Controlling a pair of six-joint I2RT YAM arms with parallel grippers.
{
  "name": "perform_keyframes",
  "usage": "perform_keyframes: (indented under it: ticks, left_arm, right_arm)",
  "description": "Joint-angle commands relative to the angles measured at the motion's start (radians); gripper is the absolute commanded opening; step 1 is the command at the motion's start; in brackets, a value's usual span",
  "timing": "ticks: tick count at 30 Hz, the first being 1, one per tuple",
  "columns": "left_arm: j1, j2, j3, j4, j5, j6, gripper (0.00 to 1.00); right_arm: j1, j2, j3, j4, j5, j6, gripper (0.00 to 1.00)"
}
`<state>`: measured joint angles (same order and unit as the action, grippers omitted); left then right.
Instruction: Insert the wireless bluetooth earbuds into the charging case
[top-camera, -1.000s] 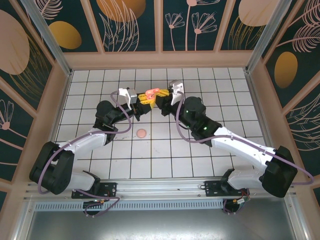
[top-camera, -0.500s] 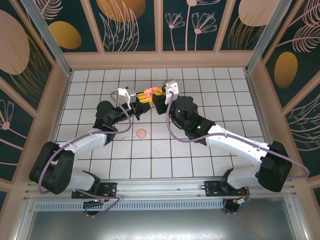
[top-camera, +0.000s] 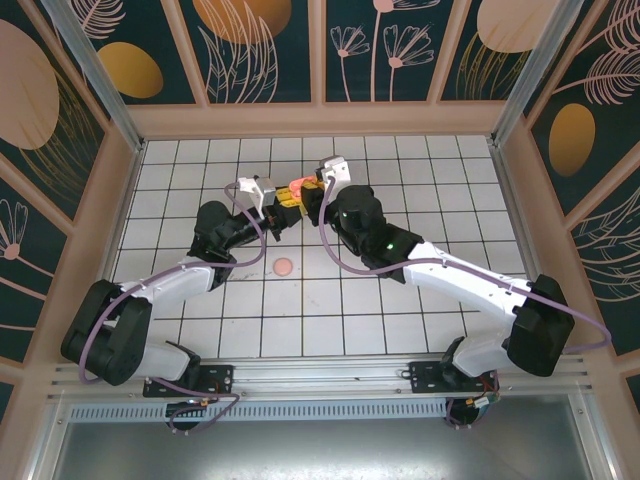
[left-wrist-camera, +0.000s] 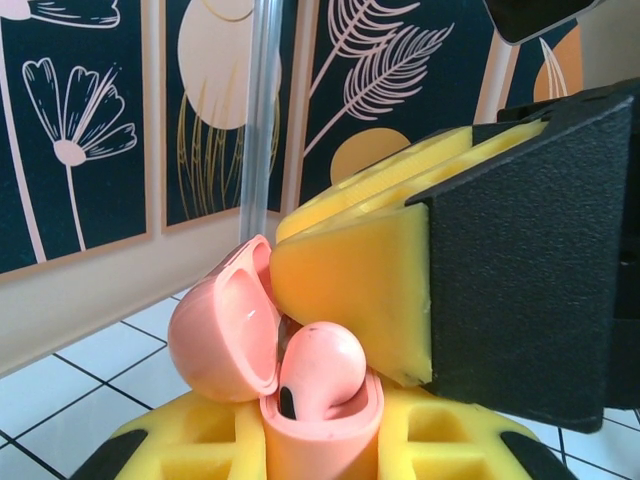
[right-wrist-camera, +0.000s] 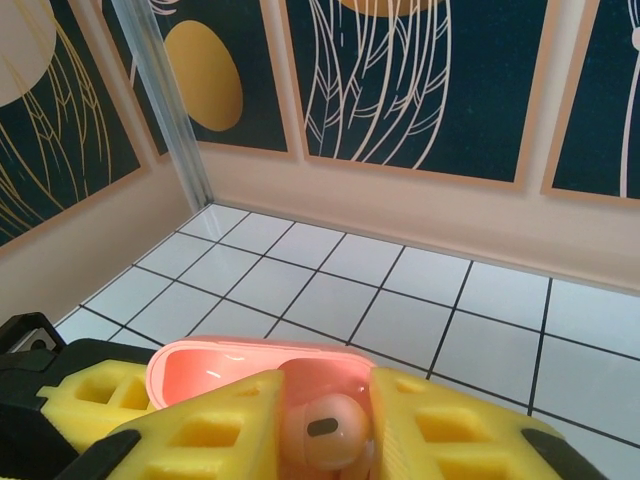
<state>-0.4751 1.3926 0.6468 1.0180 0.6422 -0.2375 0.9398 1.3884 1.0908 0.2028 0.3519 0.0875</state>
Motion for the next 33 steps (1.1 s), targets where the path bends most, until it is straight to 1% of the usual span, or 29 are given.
perform_keyframes:
  ticks: [1,6,13,19,29,33]
  left_arm:
    - [-0.037,-0.026,0.022,0.139,0.074,0.02,0.0]
    - [-0.037,-0.023,0.02,0.12,0.064,0.03,0.0]
    - [-0.037,-0.021,0.016,0.114,0.058,0.033,0.0]
    - [-0.037,-0.014,0.014,0.115,0.057,0.032,0.0]
    - [-0.038,-0.012,0.008,0.117,0.05,0.034,0.0]
    - [-0.037,-0.011,0.011,0.122,0.047,0.033,0.0]
  right_arm:
    - [0.022,0.026,-0.008,-0.114,-0.004,0.013,0.32]
    - [0.021,0.004,-0.003,-0.121,0.001,0.019,0.39]
    - [0.021,-0.024,0.009,-0.131,-0.021,0.029,0.46]
    - [0.022,-0.047,0.032,-0.131,-0.046,0.038,0.5]
    - [0.018,-0.065,0.051,-0.146,-0.045,0.039,0.51]
    - [0.01,-0.062,0.041,-0.15,-0.047,0.044,0.5]
